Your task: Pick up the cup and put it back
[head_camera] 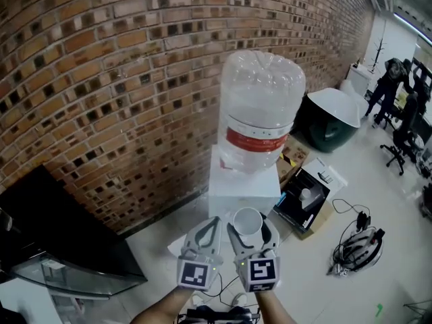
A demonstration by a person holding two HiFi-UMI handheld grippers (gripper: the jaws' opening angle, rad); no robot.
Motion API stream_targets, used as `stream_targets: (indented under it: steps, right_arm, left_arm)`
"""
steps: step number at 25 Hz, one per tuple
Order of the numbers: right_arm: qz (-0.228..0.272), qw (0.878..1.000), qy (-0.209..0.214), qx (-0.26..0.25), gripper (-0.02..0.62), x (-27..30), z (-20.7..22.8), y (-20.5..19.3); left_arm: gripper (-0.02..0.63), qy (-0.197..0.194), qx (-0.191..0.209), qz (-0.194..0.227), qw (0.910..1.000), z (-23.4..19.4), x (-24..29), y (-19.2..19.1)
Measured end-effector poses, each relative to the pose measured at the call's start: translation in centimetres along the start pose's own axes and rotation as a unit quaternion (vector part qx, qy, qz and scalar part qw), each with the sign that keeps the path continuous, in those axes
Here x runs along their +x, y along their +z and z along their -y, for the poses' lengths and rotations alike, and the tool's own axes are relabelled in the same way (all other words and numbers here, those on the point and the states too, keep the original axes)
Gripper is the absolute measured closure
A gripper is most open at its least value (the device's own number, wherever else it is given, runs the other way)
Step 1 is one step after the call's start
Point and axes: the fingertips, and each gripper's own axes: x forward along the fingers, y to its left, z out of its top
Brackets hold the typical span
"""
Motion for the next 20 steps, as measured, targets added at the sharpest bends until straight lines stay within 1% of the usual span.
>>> stream_targets:
  steps: [4, 9, 11, 15, 20]
  right_arm:
    - [-0.009, 1.0, -0.003, -0.024, 0.245, -1.3, -0.2, 0.1]
    - [0.004, 1.0, -0.006, -0.005, 0.245, -4.2, -0.6, 0.6]
    - [0.01, 1.0, -0.001, -0.006, 0.245, -5.8, -1.1, 1.0]
    - [0.014, 1.0, 0.01, -0.007, 0.245, -10.2, -1.9, 0.9]
    - [0.019, 0.999, 0.03, -0.009, 0.245, -17.4, -2.8, -0.1]
  left_arm:
    - [0.609, -0.007, -0.008, 0.002, 0.9999, 0.5, -0.8, 0.6]
    - [0.609, -0.011, -0.016, 0.003, 0.9998, 2.4, -2.6, 1.8]
    - [0.609, -0.009, -0.014, 0.008, 0.9998, 3.4, -3.6, 2.4]
    - [0.609, -0.003, 0.0, 0.008, 1.0, 6.9, -6.6, 3.5]
    - [0.611, 0.024, 0.005, 0.011, 0.9996, 11.8, -12.2, 5.0]
